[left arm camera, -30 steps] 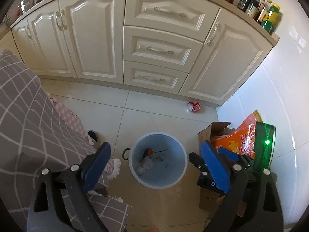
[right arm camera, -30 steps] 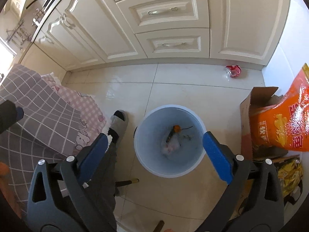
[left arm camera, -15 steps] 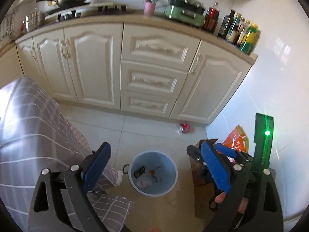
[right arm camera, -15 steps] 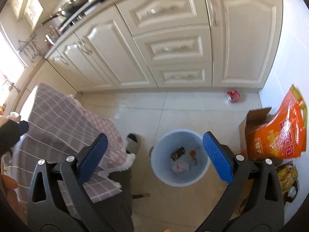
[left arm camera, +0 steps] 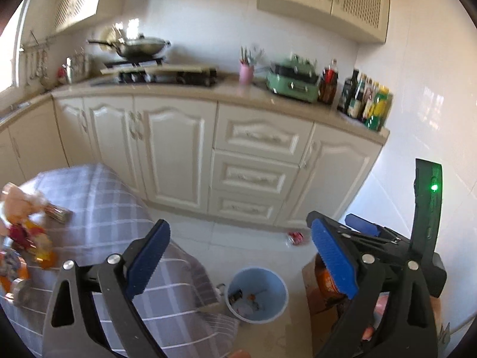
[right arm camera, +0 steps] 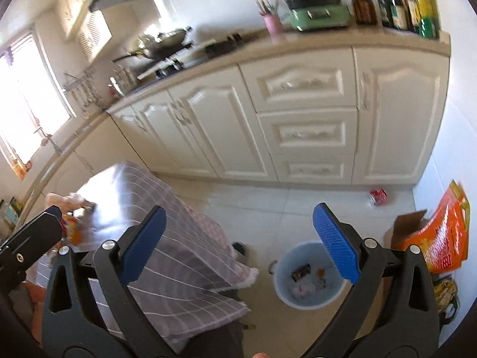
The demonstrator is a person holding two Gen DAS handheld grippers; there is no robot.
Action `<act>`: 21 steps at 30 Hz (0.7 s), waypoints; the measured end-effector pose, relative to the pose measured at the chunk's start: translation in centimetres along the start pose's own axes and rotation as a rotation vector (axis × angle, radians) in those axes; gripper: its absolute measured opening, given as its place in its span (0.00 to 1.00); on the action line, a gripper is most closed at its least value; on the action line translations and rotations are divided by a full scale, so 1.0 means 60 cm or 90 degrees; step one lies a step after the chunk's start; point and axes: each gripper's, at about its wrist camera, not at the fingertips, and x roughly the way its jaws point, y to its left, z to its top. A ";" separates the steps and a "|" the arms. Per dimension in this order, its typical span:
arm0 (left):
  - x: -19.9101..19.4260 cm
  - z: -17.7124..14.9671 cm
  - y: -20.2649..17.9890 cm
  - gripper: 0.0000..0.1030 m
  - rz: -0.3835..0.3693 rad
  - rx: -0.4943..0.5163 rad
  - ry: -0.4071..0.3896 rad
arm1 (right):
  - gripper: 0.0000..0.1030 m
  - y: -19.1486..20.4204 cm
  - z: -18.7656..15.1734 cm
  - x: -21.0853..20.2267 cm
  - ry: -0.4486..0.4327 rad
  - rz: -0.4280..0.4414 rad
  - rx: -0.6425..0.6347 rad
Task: Collect trash
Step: 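Return both tools to the table above the remaining trash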
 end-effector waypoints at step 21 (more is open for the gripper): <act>-0.269 0.019 0.169 0.94 0.136 -0.022 -0.172 | 0.94 0.296 0.023 -0.084 -0.097 0.161 -0.101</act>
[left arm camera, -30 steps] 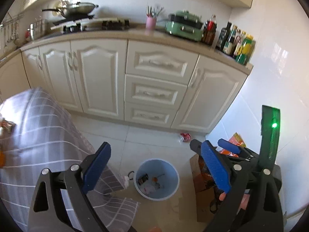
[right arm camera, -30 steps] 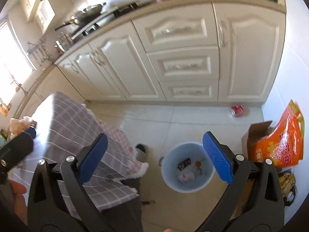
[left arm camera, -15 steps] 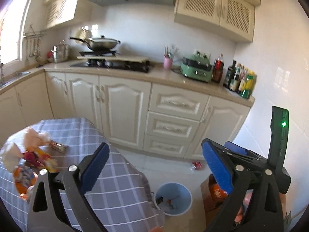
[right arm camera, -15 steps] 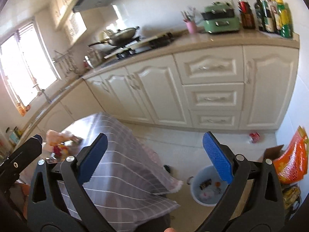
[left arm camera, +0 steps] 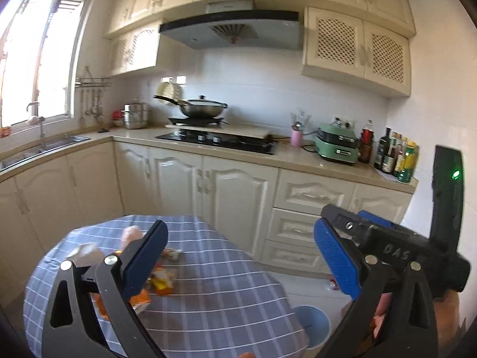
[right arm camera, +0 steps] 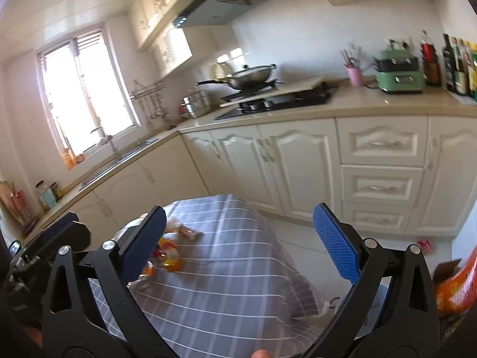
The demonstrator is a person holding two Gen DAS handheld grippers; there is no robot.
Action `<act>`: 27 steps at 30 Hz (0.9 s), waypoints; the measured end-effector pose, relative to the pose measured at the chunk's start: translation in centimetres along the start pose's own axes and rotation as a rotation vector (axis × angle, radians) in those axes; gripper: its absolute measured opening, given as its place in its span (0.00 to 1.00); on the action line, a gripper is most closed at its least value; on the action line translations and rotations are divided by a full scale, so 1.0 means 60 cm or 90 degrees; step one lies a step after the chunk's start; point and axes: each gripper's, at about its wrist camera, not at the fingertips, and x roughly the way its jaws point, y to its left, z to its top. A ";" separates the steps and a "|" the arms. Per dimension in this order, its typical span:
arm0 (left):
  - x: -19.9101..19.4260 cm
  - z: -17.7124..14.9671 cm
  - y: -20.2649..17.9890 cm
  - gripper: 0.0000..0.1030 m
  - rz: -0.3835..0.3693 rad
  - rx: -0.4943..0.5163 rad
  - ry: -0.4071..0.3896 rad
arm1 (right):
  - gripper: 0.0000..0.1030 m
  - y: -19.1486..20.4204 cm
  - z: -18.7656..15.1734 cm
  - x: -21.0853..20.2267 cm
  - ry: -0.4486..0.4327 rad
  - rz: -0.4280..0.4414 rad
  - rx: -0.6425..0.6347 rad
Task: Collect trash
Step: 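Return both tools to the table above the remaining trash, then grasp the orange-blue chip bag with the left tool while the right grasps the yellow wrapper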
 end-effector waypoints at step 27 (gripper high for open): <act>0.078 -0.182 0.212 0.93 0.110 0.034 0.143 | 0.94 0.134 -0.087 0.141 0.106 0.055 -0.080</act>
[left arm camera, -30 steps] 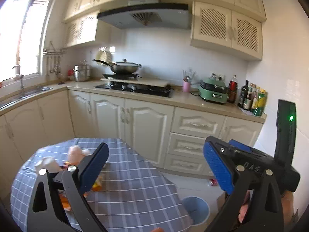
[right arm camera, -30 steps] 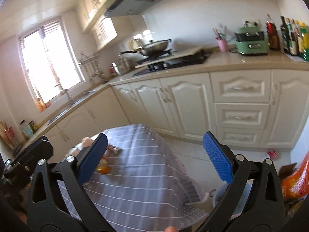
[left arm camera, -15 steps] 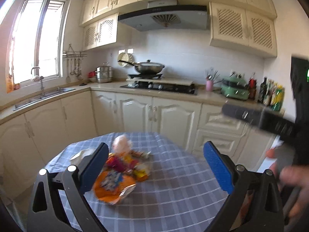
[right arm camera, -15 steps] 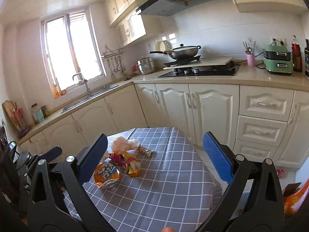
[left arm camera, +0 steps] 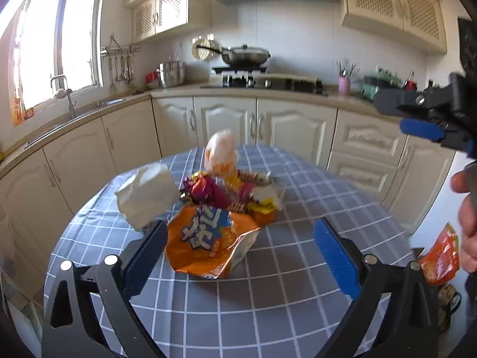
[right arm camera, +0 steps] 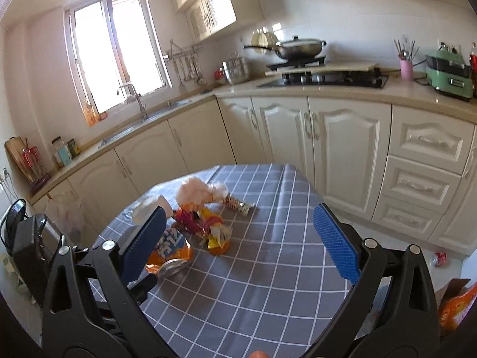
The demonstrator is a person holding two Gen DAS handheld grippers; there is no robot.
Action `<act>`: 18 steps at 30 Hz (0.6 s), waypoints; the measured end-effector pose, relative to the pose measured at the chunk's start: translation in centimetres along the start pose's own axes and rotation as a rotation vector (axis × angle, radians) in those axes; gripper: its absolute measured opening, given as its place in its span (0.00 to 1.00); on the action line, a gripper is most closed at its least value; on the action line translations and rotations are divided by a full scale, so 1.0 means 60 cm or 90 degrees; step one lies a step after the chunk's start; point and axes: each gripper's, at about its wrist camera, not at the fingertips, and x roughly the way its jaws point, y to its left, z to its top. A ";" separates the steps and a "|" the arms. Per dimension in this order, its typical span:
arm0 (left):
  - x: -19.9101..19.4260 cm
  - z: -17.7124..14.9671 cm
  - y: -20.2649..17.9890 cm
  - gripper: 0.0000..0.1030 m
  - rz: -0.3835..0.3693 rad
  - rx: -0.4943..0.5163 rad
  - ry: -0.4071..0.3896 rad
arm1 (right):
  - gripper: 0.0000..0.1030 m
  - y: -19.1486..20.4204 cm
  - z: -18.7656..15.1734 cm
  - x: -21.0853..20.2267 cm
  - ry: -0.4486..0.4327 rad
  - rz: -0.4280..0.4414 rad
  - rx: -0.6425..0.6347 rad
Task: Collect trash
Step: 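Grasp the orange-blue chip bag with the left tool while the right grasps the yellow wrapper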
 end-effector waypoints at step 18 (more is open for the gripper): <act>0.093 -0.015 0.028 0.12 -0.004 -0.006 0.092 | 0.94 -0.009 -0.037 0.153 0.136 0.040 -0.015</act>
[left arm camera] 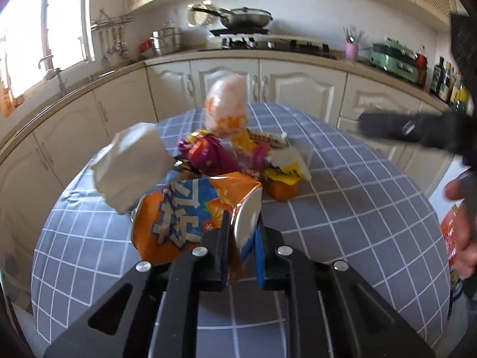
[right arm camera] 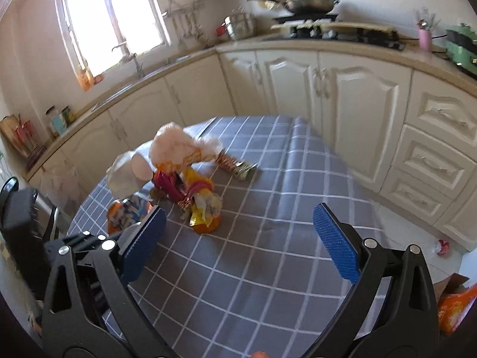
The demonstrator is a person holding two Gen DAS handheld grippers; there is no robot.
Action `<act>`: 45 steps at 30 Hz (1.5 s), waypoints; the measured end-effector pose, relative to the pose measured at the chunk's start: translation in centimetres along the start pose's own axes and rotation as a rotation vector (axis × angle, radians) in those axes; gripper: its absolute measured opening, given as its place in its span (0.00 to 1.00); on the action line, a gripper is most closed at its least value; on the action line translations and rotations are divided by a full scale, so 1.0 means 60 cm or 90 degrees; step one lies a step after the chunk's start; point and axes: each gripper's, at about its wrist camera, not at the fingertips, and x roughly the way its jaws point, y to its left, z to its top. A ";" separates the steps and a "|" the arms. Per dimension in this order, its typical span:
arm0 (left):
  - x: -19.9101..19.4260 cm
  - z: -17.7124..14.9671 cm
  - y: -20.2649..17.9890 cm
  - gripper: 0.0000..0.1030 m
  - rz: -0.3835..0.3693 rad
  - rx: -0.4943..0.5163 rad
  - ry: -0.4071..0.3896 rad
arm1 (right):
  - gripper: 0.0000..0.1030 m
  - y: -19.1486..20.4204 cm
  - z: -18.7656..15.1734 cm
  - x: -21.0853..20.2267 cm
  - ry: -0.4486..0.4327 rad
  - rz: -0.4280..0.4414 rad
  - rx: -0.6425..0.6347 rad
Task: Collect trash
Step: 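Grasp the orange-blue chip bag with the left tool while the right grasps the yellow wrapper, then carry the chip bag and yellow wrapper toward the blue bin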
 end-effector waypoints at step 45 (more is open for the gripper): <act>-0.094 -0.005 0.020 0.11 -0.030 -0.097 -0.074 | 0.30 0.000 -0.061 0.071 0.119 -0.014 -0.078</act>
